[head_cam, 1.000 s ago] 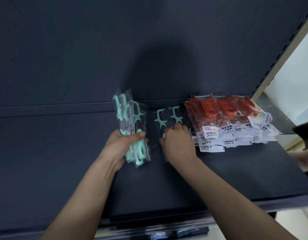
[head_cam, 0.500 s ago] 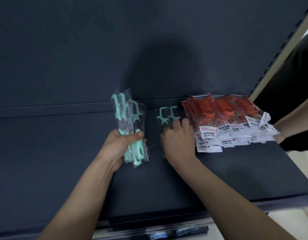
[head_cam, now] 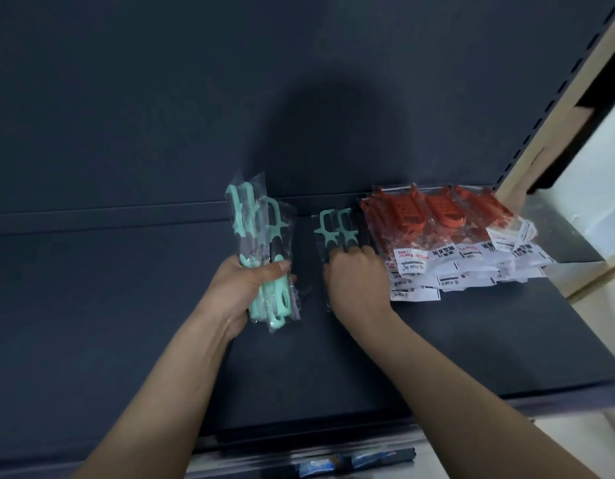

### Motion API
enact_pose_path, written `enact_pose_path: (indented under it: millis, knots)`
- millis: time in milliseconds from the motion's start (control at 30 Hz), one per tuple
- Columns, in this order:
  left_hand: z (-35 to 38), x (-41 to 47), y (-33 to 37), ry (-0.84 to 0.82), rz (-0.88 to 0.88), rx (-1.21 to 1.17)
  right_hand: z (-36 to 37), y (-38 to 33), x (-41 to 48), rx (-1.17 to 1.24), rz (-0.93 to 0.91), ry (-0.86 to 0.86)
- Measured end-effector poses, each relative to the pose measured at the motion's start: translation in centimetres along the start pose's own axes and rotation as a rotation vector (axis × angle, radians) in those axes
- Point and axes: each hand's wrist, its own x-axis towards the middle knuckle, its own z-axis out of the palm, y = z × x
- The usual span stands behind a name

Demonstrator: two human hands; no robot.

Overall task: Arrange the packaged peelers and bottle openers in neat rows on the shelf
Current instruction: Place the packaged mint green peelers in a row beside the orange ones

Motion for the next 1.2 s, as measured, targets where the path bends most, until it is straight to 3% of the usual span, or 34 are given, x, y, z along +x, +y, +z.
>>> enact_pose_path:
  millis: [133,300,400,600,833,967,1100,1200]
  knots:
    - [0.2,-0.2,0.2,-0.005,-0.016,-0.018,-0.5,-0.1,-0.2,0.043,-0.031,0.064]
    - [0.2,-0.3,0.5,-0.010,-0.054,-0.040,-1.6,-2.1,-0.9,0.642,-0.107,-0.035]
    - [0.0,-0.6,0.8,-0.039,-0.060,-0.087,-1.7,-2.5,-0.8,0.768,-0.044,-0.112]
    - [-0.1,-0.8,1.0,-0.067,-0.069,-0.137,-1.6,-3.0,-0.4,0.725,0.027,-0.104]
    - [-0.7,-0.6,1.1,-0.018,-0.065,-0.086,-1.6,-3.2,-0.1,0.785,0.111,-0.214]
    - [-1.0,-0.3,1.3,0.071,-0.036,-0.092,-1.3,-3.2,-0.2,0.633,0.132,-0.156]
    - [-1.4,-0.4,1.4,0.052,-0.033,-0.104,-1.1,-2.8,-0.3,0.367,0.077,-0.091]
    - [-1.4,-0.5,1.4,0.037,-0.024,-0.093,-1.2,-3.1,-0.6,0.305,0.052,-0.088]
